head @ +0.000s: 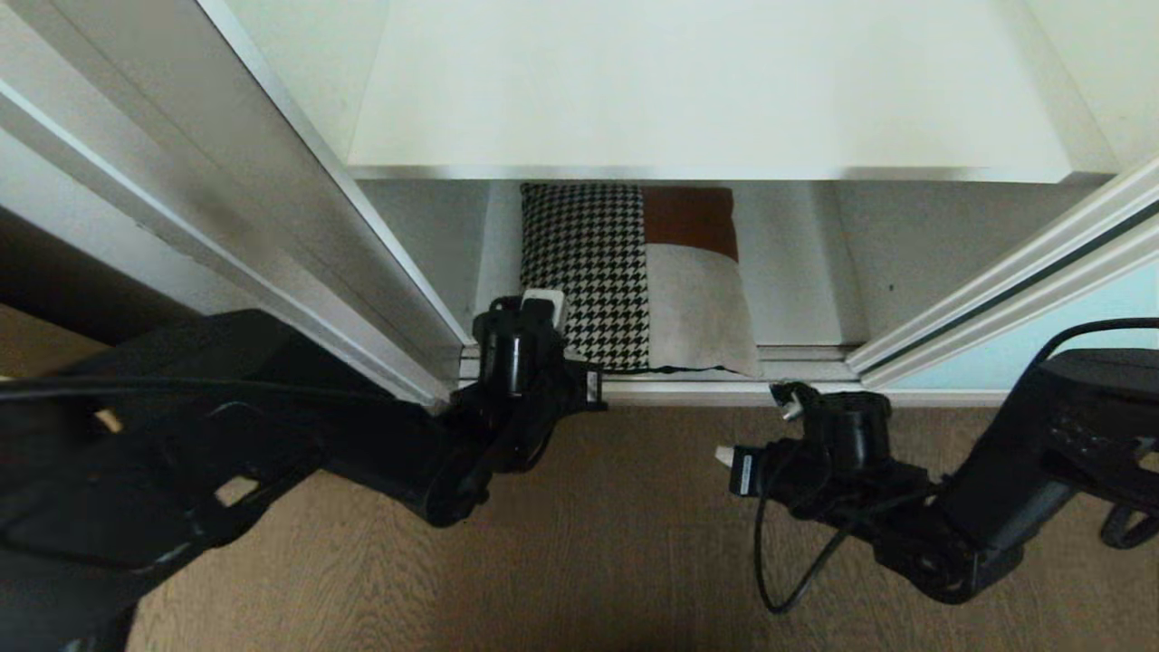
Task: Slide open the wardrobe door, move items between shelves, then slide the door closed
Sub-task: Place the pillow on the lower shelf, then close the door
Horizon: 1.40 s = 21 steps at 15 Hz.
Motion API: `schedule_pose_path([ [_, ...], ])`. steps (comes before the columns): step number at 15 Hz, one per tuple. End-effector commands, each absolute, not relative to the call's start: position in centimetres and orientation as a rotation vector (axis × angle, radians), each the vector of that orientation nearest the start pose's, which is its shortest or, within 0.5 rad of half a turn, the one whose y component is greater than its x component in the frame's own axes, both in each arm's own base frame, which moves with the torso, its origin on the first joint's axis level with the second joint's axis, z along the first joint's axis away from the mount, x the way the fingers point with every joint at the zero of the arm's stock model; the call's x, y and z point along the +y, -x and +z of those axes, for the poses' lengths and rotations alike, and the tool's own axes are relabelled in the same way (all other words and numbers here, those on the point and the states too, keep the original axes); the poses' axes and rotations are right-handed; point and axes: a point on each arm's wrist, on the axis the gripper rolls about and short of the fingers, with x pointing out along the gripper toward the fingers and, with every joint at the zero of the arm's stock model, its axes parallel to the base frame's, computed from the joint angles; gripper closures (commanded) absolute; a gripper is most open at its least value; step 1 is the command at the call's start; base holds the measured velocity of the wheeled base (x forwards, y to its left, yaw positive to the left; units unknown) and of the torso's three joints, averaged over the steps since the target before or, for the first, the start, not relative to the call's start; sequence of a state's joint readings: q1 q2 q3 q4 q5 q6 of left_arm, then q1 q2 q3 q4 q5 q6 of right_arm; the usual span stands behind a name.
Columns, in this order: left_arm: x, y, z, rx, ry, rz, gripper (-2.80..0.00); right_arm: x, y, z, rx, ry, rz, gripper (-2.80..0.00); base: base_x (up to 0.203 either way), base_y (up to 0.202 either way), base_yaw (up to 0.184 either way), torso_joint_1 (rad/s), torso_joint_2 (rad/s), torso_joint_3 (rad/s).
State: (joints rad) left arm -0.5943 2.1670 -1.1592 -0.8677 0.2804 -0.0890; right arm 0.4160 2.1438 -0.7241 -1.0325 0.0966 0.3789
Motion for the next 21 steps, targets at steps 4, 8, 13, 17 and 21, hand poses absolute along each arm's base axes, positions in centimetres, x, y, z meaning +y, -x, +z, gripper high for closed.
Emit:
schedule_pose_path([
  [4,-20.1,-29.5,19.7,0.031,0.095,-0.239,0.0,14.2,-24.2,11.8,0.348,-0.309,0.519,0.0,0.0,0.0,0.0,0.0,0.0,0.0],
  [8,-16.3,-24.1,22.4,-0.003,0.105,-0.204,0.0,12.6,-17.8,15.1,0.22,-0.323,0.48,0.0,0.0,0.0,0.0,0.0,0.0,0.0],
  [13,-11.1,-17.4,23.7,-0.049,0.086,-0.103,0.0,8.9,-11.1,17.7,0.089,-0.347,0.378,0.0,0.0,0.0,0.0,0.0,0.0,0.0],
  [17,-7.3,-13.3,23.8,-0.055,0.048,0.033,0.0,5.1,-7.1,17.5,0.041,-0.347,0.337,0.0,0.0,0.0,0.0,0.0,0.0,0.0],
  [21,-2.8,-10.1,21.6,-0.042,-0.018,0.261,0.0,3.1,-4.9,16.7,-0.01,-0.293,0.331,0.0,0.0,0.0,0.0,0.0,0.0,0.0],
])
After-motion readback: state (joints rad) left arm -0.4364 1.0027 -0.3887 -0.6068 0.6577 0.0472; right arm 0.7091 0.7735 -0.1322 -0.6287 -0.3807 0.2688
